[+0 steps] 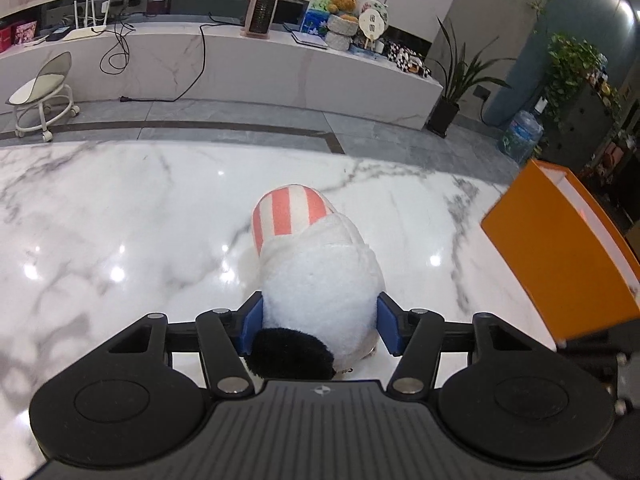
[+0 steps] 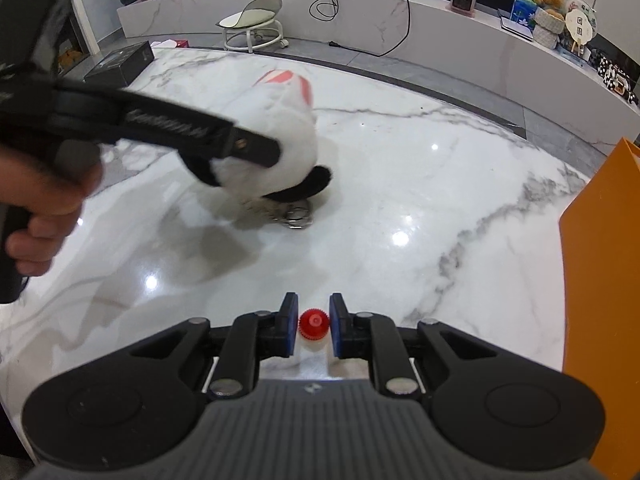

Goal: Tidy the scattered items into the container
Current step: 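Carry panda plush with left tool while right tool carries bottle over orange box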

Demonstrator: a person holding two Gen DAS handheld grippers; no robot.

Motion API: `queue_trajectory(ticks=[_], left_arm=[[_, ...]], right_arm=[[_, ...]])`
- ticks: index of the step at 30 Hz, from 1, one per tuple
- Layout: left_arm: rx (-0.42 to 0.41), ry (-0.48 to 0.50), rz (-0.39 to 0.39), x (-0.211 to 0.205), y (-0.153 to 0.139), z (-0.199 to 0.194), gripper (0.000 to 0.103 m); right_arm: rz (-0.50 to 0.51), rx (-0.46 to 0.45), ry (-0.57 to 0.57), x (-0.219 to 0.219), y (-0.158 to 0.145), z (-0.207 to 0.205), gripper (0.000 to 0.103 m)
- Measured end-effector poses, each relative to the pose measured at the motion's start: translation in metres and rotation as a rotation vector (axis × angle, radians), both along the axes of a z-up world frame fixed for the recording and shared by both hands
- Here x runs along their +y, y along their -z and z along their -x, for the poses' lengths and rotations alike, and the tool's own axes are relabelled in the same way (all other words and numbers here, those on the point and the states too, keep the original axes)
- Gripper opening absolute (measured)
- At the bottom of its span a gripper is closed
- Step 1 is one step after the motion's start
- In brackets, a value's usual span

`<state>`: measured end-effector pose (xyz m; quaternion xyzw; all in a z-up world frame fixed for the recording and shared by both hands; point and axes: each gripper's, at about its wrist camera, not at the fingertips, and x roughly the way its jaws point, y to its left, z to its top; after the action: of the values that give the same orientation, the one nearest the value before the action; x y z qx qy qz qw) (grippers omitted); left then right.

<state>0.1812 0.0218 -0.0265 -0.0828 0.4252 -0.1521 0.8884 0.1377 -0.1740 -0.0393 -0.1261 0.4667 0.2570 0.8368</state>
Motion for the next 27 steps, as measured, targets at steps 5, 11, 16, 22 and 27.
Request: queue_trajectory(ticks=[5,11,16,22,27], left_arm=[[0.023,0.026,-0.005,0.010,0.003,0.027,0.066],[0.020,0.031,-0.016,0.021,-0.008,0.046,0.066],[-0.006,0.043,-0.027,0.013,-0.018,0.050,0.066],[-0.037,0.063,-0.037,-0.001,-0.030,0.055,0.066],[-0.052,0.067,-0.037,-0.008,-0.036,0.056,0.066]], right_arm=[[0.020,-0.002,-0.031,0.003,0.003,0.008,0.018],[0.027,-0.023,-0.043,0.003,-0.002,0.017,0.018],[0.018,-0.038,-0.040,0.001,-0.008,0.021,0.018],[0.000,-0.060,-0.024,-0.007,-0.020,0.023,0.018],[-0.024,-0.081,0.006,-0.018,-0.032,0.020,0.018]])
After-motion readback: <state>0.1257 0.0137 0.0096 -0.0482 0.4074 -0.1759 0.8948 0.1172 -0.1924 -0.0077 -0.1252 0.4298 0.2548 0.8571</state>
